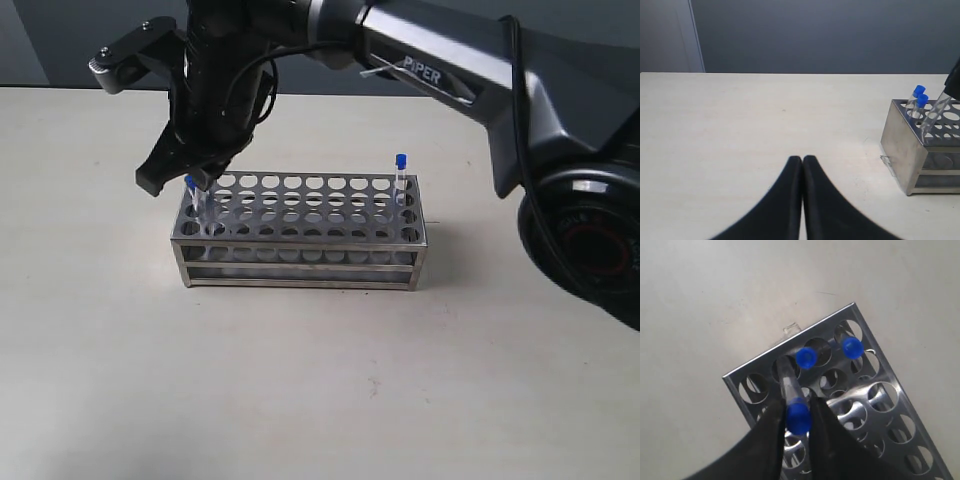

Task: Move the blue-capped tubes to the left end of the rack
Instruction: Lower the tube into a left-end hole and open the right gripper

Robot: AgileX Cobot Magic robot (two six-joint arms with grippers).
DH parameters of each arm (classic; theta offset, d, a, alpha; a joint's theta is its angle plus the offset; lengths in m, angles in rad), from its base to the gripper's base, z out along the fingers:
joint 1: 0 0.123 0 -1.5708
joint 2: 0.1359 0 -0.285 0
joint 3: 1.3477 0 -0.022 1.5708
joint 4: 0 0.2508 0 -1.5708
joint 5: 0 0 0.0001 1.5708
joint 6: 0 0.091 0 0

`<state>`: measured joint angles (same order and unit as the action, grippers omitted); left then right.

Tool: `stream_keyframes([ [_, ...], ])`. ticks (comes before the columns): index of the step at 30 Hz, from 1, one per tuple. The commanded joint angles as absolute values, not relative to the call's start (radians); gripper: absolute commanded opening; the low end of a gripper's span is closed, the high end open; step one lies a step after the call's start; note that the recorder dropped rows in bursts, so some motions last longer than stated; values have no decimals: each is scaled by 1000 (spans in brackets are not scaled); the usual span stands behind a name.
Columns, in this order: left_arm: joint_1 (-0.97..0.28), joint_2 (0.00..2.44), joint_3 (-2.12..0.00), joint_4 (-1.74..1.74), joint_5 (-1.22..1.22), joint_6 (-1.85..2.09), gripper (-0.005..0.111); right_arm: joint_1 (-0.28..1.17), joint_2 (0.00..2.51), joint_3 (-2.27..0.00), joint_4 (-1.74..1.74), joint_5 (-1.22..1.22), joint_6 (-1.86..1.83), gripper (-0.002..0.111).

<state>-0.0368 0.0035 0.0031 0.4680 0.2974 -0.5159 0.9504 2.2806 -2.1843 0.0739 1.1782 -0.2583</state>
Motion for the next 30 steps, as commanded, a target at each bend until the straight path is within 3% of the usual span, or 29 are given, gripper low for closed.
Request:
stream_keyframes([
  [1, -42, 0, 0, 464, 292, -516, 1, 949, 2284, -2189, 138, 1134, -306, -1],
  [12, -42, 0, 0, 464, 292, -516, 1, 949, 2332, -2189, 212, 1139, -316, 1],
  [15, -42, 0, 0, 464, 292, -516, 1, 949, 2329, -2189, 214, 1153, -315, 21],
  [17, -42, 0, 0, 464, 292, -516, 1, 949, 2328, -2189, 218, 1180, -308, 43],
  [18, -42, 0, 0, 464, 292, -516, 1, 949, 2323, -2189, 220, 1195, -305, 44],
  [30, -42, 0, 0, 464, 290, -516, 1, 943, 2190, -2189, -21, 1221, -155, 43],
])
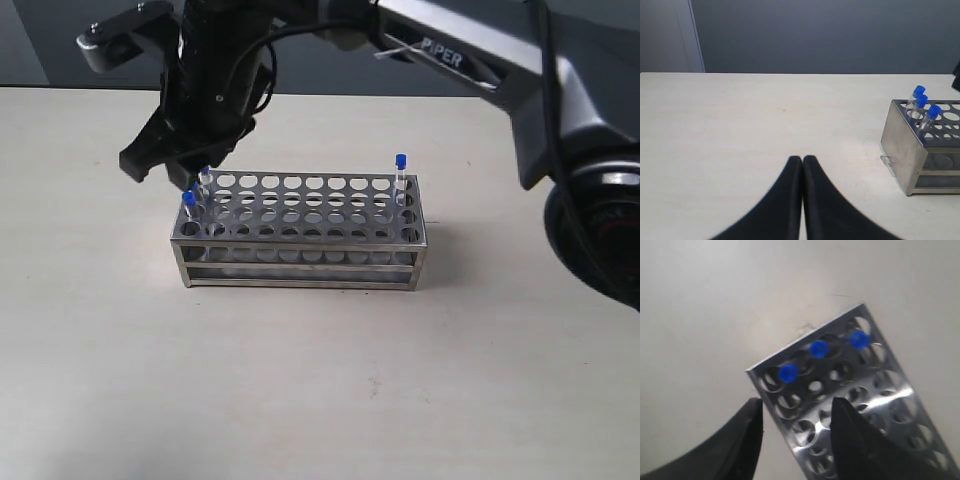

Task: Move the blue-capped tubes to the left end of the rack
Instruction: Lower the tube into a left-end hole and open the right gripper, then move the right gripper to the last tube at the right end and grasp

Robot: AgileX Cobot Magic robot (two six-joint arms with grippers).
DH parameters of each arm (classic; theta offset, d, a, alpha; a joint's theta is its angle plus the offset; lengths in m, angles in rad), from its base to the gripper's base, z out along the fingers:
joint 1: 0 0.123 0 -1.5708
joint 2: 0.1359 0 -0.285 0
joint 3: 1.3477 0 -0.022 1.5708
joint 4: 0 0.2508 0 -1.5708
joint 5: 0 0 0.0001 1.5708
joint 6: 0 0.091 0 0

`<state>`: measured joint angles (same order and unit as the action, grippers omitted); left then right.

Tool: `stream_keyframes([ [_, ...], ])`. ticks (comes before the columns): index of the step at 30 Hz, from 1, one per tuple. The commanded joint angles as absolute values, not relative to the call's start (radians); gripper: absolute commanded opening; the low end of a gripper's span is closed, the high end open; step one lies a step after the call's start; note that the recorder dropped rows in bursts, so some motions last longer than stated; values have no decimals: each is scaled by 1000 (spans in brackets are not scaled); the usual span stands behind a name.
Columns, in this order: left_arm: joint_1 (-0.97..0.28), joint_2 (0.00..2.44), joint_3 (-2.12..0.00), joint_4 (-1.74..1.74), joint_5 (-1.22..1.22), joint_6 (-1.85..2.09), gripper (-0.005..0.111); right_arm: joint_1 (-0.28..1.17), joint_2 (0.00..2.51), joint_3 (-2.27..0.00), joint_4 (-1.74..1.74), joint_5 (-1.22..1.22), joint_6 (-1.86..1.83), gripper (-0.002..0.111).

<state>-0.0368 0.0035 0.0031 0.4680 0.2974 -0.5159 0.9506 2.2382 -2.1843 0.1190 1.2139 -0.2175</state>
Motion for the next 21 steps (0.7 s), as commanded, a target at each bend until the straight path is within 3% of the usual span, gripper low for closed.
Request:
stream_keyframes([
  [1, -42, 0, 0, 464, 290, -516, 1, 938, 2182, -2189, -53, 1221, -134, 43],
  [5, -42, 0, 0, 464, 290, -516, 1, 890, 2156, -2164, -150, 1221, -60, 43],
  [12, -42, 0, 0, 464, 290, -516, 1, 737, 2064, -1925, -162, 1221, -7, 43],
  [21, -42, 0, 0, 464, 292, -516, 1, 646, 2086, -1895, -167, 1221, 0, 43],
])
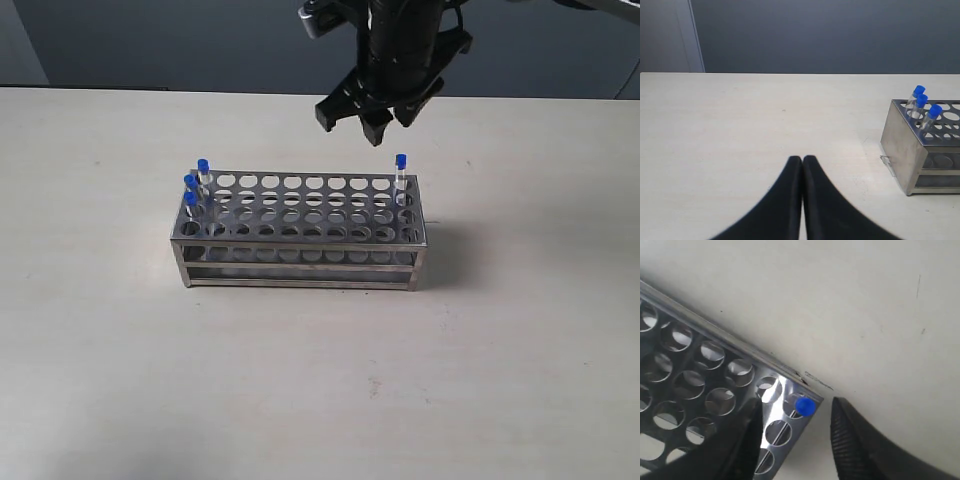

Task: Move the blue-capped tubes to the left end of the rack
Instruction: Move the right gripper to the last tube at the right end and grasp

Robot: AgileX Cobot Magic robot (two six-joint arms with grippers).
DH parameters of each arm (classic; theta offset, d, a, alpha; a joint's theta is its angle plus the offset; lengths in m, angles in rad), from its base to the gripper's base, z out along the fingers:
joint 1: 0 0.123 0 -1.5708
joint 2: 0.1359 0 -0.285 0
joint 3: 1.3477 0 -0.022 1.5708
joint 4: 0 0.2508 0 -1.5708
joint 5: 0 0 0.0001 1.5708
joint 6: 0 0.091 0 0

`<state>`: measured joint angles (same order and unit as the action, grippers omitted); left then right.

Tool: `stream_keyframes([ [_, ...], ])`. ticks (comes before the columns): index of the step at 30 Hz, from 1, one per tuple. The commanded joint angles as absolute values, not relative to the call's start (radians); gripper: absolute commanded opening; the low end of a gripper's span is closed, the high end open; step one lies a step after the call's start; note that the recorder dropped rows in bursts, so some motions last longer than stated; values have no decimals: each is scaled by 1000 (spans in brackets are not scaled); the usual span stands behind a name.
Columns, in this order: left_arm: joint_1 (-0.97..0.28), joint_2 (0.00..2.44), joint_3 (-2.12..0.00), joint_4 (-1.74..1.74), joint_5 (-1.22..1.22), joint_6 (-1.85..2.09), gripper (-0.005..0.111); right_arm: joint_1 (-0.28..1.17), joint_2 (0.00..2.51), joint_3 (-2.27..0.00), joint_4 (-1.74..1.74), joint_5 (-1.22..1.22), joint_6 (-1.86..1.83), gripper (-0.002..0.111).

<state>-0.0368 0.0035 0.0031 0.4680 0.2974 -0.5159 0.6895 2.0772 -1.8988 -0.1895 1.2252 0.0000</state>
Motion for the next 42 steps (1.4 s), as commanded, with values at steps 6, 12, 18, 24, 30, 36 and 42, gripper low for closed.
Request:
stream_keyframes([
  [6, -42, 0, 0, 464, 292, -516, 1, 625, 2094, -1883, -118, 1221, -22, 43],
  [12, -42, 0, 0, 464, 292, -516, 1, 602, 2114, -1824, -91, 1221, -32, 43],
  [18, -42, 0, 0, 464, 292, -516, 1, 593, 2121, -1798, -52, 1221, -49, 17],
  [24, -42, 0, 0, 464, 292, -516, 1, 593, 2121, -1798, -52, 1221, -51, -1],
  [30, -42, 0, 0, 464, 292, -516, 1, 593, 2121, -1798, -50, 1213, -60, 7],
  [36, -42, 0, 0, 466, 290, -516, 1, 593, 2121, -1798, -29, 1187, -79, 39],
  [42, -42, 0, 0, 466, 290, -516, 1, 593, 2121, -1798, -24, 1137, -79, 34],
])
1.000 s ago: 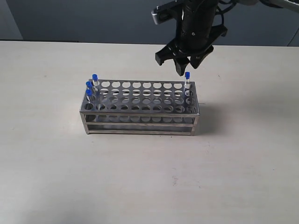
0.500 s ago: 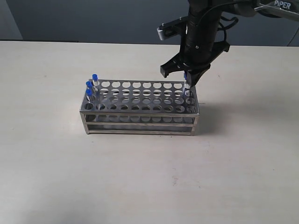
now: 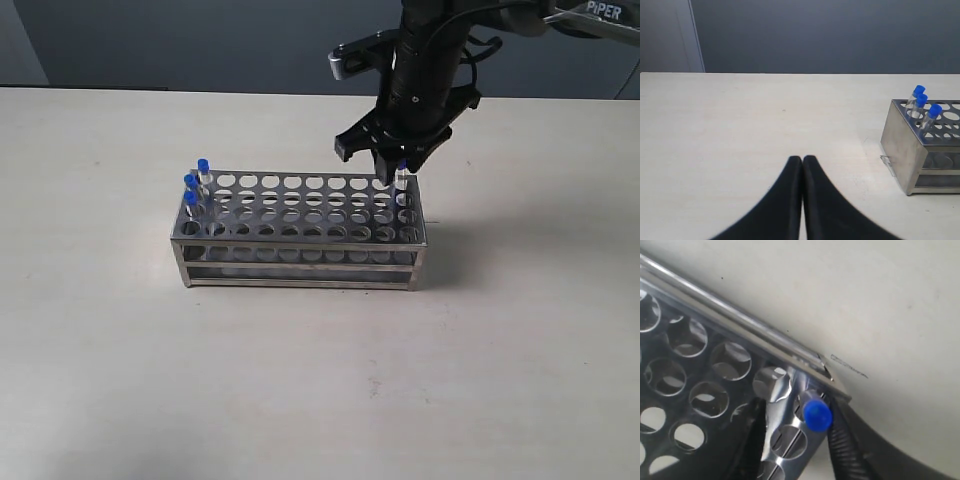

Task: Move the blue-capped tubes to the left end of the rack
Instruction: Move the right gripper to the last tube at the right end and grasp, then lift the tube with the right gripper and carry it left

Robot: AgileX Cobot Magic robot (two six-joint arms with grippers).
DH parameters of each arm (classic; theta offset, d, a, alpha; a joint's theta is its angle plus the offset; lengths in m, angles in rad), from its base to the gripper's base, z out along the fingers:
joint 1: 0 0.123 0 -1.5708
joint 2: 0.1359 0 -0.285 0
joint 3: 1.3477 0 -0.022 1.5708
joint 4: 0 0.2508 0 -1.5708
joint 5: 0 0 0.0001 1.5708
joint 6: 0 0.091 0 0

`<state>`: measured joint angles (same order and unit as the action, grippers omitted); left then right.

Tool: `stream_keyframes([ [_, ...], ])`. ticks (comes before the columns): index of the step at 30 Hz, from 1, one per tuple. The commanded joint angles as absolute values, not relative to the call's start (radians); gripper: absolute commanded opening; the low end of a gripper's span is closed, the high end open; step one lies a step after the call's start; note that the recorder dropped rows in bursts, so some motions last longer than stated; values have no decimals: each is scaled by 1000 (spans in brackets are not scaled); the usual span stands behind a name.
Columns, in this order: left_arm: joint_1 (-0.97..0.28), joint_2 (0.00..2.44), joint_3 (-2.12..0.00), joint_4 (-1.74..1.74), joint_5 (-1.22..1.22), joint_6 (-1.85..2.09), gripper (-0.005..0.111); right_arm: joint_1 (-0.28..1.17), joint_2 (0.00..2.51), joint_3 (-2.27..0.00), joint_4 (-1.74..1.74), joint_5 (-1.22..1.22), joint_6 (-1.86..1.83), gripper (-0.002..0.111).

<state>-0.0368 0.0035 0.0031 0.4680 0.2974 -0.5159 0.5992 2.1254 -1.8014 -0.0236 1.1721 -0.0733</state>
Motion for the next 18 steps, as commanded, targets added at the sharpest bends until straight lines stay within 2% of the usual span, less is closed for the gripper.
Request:
stream_keyframes([
  [1, -42, 0, 0, 466, 290, -516, 1, 593, 2121, -1798, -24, 1137, -79, 28],
  [5, -42, 0, 0, 466, 290, -516, 1, 593, 2121, -1798, -24, 1137, -79, 3],
  [6, -42, 0, 0, 466, 290, -516, 1, 593, 2121, -1798, -24, 1137, -79, -1],
  [18, -42, 0, 0, 466, 290, -516, 1, 607, 2034, -1798, -26, 1143, -79, -1],
])
